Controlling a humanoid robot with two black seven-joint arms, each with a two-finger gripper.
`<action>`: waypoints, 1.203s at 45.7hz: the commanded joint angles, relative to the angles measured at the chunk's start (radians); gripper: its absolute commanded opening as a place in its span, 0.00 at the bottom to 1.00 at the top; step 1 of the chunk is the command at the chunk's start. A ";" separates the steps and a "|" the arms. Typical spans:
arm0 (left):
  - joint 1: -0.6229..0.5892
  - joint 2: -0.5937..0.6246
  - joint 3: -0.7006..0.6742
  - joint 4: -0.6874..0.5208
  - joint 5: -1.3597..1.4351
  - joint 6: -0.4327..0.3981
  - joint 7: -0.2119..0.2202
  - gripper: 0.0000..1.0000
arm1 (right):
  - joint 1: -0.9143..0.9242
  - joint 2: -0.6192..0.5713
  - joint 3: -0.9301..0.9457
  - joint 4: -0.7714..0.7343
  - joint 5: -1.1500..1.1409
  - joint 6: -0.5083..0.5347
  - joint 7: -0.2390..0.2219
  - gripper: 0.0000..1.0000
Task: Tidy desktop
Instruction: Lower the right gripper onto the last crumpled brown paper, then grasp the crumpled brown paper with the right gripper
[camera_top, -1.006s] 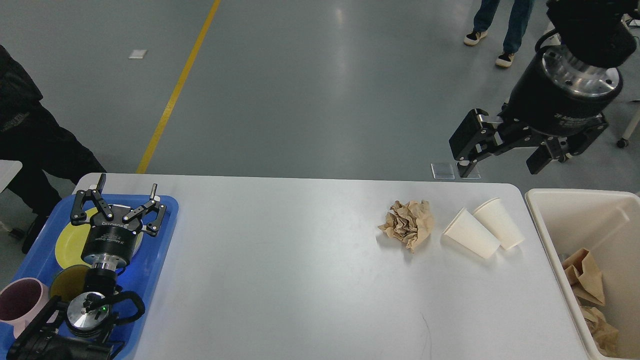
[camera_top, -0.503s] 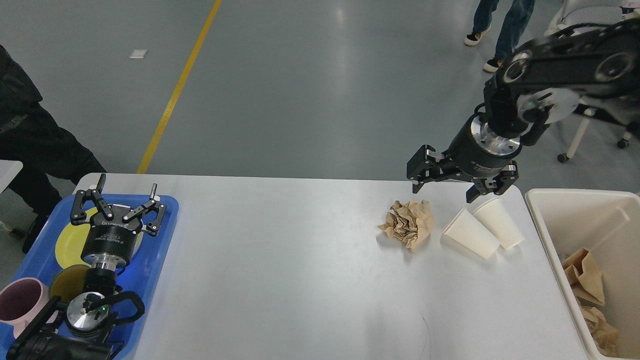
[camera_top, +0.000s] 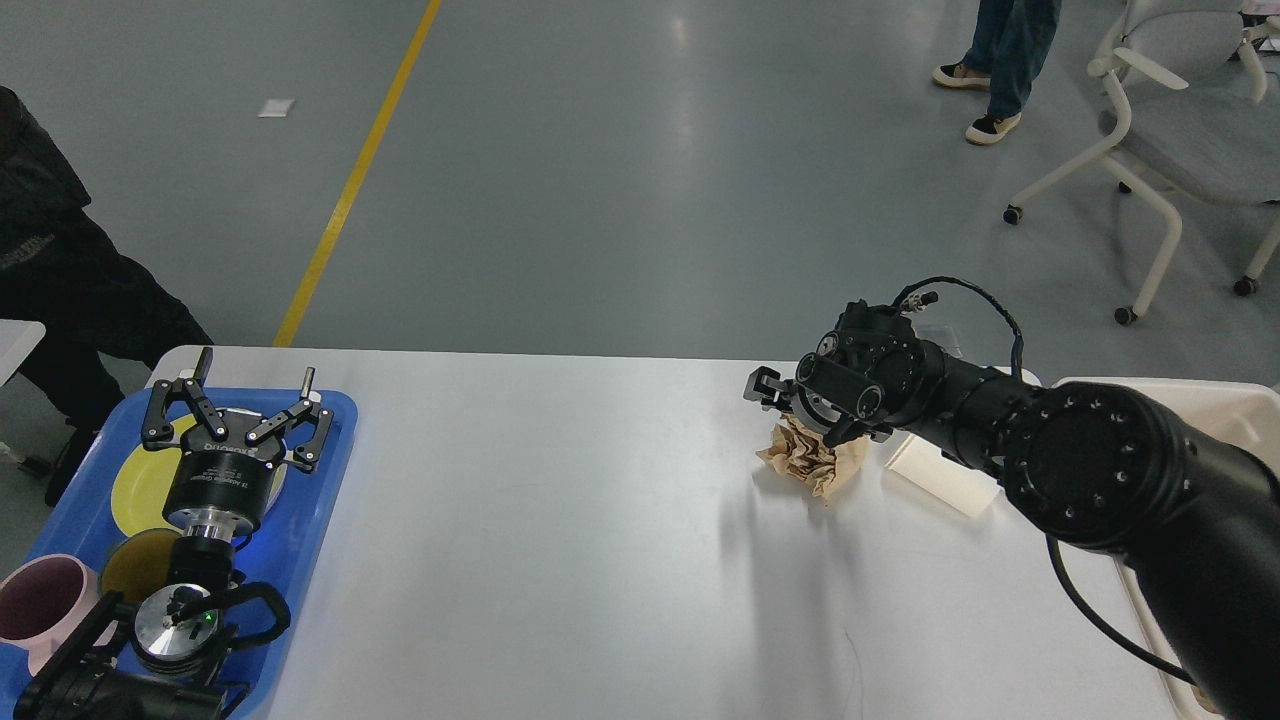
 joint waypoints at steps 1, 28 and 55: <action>0.000 0.000 0.000 0.000 0.000 0.000 0.000 0.96 | -0.044 0.005 -0.001 -0.010 -0.066 -0.070 0.000 1.00; 0.000 0.000 0.000 0.000 0.000 0.000 0.000 0.96 | -0.181 0.037 0.003 -0.087 -0.053 -0.204 0.007 0.98; 0.000 0.000 0.000 0.000 0.000 0.000 -0.002 0.96 | -0.226 0.034 0.059 -0.095 -0.049 -0.316 0.145 0.94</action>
